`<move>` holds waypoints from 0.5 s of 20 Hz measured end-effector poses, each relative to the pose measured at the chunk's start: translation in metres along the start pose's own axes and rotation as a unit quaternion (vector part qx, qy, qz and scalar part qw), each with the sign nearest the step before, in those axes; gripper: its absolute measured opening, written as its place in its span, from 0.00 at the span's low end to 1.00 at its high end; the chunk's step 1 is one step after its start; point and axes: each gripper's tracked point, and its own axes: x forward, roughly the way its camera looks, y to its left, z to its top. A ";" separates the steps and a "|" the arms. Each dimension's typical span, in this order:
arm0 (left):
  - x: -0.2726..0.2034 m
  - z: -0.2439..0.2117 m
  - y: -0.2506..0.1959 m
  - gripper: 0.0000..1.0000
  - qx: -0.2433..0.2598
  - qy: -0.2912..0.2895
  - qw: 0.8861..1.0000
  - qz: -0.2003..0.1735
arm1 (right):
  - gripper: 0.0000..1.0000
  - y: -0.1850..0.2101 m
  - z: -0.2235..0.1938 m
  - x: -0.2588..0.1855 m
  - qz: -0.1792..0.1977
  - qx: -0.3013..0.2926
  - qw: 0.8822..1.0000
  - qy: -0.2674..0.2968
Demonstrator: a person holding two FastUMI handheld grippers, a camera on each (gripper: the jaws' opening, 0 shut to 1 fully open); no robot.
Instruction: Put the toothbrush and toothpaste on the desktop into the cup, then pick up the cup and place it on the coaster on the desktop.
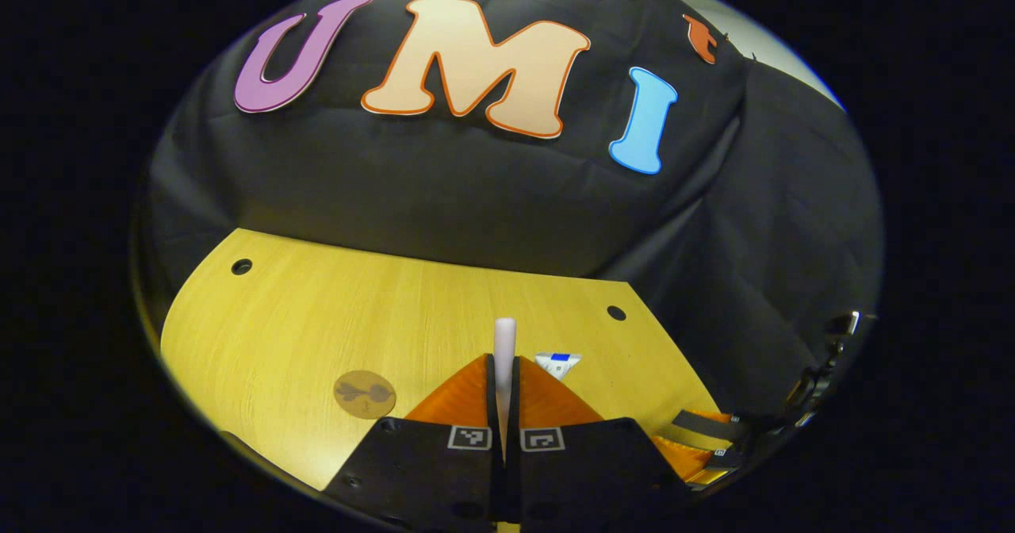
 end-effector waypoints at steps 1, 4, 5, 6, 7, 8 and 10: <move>0.006 0.005 -0.004 0.00 -0.002 -0.008 1.000 -0.002 | 0.99 -0.006 -0.002 -0.005 -0.006 0.003 1.000 0.000; 0.027 0.028 -0.015 0.00 -0.005 -0.048 0.999 -0.013 | 0.99 -0.018 -0.005 -0.018 -0.021 0.016 1.000 -0.001; 0.034 0.031 -0.015 0.00 -0.008 -0.062 0.998 -0.013 | 0.99 -0.022 -0.007 -0.021 -0.025 0.020 0.999 0.000; 0.042 0.034 -0.014 0.00 -0.013 -0.073 0.997 -0.012 | 0.99 -0.025 -0.008 -0.024 -0.029 0.022 0.999 0.000; 0.050 0.035 -0.013 0.00 -0.022 -0.082 0.996 -0.008 | 0.99 -0.028 -0.009 -0.027 -0.033 0.022 0.999 0.001; 0.057 0.035 -0.011 0.00 -0.032 -0.089 0.996 -0.003 | 0.99 -0.030 -0.009 -0.029 -0.036 0.021 0.999 0.003; 0.066 0.031 -0.007 0.00 -0.037 -0.095 0.995 0.009 | 0.99 -0.034 -0.011 -0.034 -0.041 0.021 0.999 0.006</move>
